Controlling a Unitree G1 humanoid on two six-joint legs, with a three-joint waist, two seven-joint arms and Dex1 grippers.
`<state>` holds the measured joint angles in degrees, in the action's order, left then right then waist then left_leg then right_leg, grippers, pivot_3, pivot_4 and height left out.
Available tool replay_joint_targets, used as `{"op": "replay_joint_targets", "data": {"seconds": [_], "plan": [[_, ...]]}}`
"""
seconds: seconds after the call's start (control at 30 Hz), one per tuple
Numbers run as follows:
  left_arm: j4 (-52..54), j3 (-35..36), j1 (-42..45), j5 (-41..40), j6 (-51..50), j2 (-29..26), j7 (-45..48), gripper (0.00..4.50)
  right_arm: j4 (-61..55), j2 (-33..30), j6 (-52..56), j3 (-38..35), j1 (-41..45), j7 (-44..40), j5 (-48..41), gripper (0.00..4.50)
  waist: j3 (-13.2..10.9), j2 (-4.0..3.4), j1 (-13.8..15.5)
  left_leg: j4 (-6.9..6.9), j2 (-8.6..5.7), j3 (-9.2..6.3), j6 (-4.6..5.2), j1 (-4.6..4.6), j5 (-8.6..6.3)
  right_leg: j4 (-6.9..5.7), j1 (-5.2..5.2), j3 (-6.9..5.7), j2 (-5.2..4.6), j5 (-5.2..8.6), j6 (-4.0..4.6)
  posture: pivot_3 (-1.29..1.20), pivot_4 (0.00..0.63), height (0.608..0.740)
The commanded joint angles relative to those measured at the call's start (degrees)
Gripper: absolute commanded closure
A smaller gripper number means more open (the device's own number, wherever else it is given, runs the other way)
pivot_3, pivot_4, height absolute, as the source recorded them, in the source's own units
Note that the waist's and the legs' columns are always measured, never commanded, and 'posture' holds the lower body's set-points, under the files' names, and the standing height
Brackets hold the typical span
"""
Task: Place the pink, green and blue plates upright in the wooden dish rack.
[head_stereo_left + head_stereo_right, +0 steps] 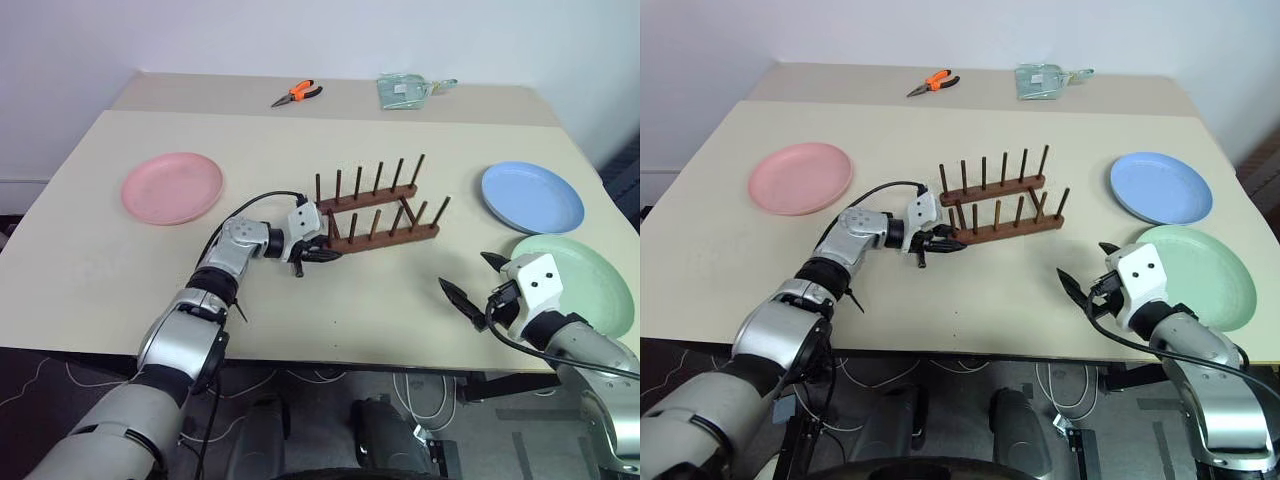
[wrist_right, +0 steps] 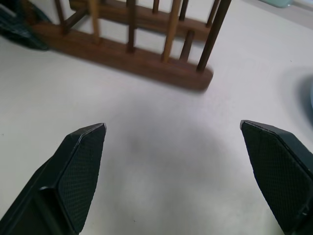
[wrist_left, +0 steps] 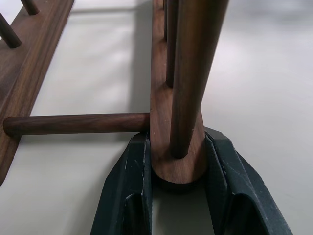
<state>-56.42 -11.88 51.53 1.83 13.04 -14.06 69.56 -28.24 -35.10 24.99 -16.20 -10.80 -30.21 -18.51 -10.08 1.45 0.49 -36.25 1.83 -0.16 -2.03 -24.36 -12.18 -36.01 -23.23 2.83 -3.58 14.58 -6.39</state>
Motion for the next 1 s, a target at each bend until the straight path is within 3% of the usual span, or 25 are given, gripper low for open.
{"op": "replay_joint_targets", "data": {"seconds": [0.03,0.1,0.33,0.4,0.43,0.53,0.63,0.73,1.0], "plan": [[9.0,-2.16,-4.27,-0.48,-2.17,-2.53,5.9,3.73,0.66,-1.74,-0.65,-3.02,-0.53,-1.52,-0.24,0.0,0.0,0.0,0.01,0.0,0.01,0.0,0.0,0.0,0.0,-0.01,0.0,0.0,0.0,0.0,0.0,0.0,0.15,0.726],[14.04,-2.72,-6.87,-0.6,-4.17,-4.28,7.16,3.73,1.49,-2.37,-1.1,-4.11,-1.18,-2.17,0.03,0.0,0.01,-0.01,-0.03,0.0,0.01,0.0,0.0,0.0,0.0,-0.01,0.0,0.01,0.0,0.0,0.01,0.0,0.15,0.726],[19.74,-1.66,-10.43,0.58,-10.04,-8.34,1.63,0.26,1.6,-3.34,-1.27,-3.66,-3.38,-4.5,0.62,0.0,0.01,-0.01,-0.05,-0.02,0.02,0.0,0.0,0.01,0.0,-0.02,0.01,0.01,0.0,0.0,0.01,0.0,0.15,0.726],[22.37,-1.58,-12.23,1.22,-13.34,-11.98,1.45,0.26,0.82,-3.33,-0.93,-2.15,-3.66,-5.54,0.42,0.0,0.03,-0.01,-0.59,-0.01,0.03,0.0,0.0,0.02,0.0,-0.03,0.01,0.01,0.01,0.0,0.01,0.0,0.15,0.726],[24.43,-1.51,-13.41,0.74,-14.97,-13.61,2.24,0.22,0.35,-3.3,-0.68,-1.53,-3.76,-5.93,0.23,0.25,0.06,-0.02,-1.07,0.02,0.05,0.0,0.0,0.07,0.0,-0.05,0.01,0.02,0.03,0.0,0.01,0.0,0.15,0.726],[34.61,-0.14,-18.19,-4.98,-22.57,-16.86,6.37,1.14,-1.72,-3.18,0.76,1.15,-4.12,-7.26,-0.74,1.29,0.15,-0.17,-2.24,0.1,0.13,0.03,0.0,0.31,0.0,-0.13,0.08,0.04,0.07,0.1,0.19,0.0,0.15,0.726],[45.55,-1.65,-22.13,-9.45,-29.43,-17.72,8.97,2.61,-2.53,-3.25,1.4,4.28,-3.78,-7.63,0.23,2.91,0.18,-0.23,-2.61,0.14,0.19,0.02,0.0,0.42,0.0,-0.2,0.16,0.04,0.1,0.17,0.31,0.0,0.15,0.726],[48.09,-4.14,-22.98,-7.76,-31.28,-15.04,5.0,4.15,-1.49,-2.68,2.49,7.65,-1.44,-6.23,1.83,4.45,0.19,-0.23,-1.6,0.06,0.14,0.04,0.0,0.37,0.0,-0.14,0.2,0.04,0.04,0.17,0.3,0.0,0.15,0.726],[35.8,-5.29,-18.89,-0.07,-22.21,-7.64,-12.06,4.18,11.78,0.67,0.72,17.77,10.6,1.3,13.31,4.49,0.28,-0.17,-1.0,-0.04,0.04,0.02,0.0,0.32,0.0,-0.06,0.24,0.04,0.0,0.17,0.29,0.0,0.15,0.726]]}}
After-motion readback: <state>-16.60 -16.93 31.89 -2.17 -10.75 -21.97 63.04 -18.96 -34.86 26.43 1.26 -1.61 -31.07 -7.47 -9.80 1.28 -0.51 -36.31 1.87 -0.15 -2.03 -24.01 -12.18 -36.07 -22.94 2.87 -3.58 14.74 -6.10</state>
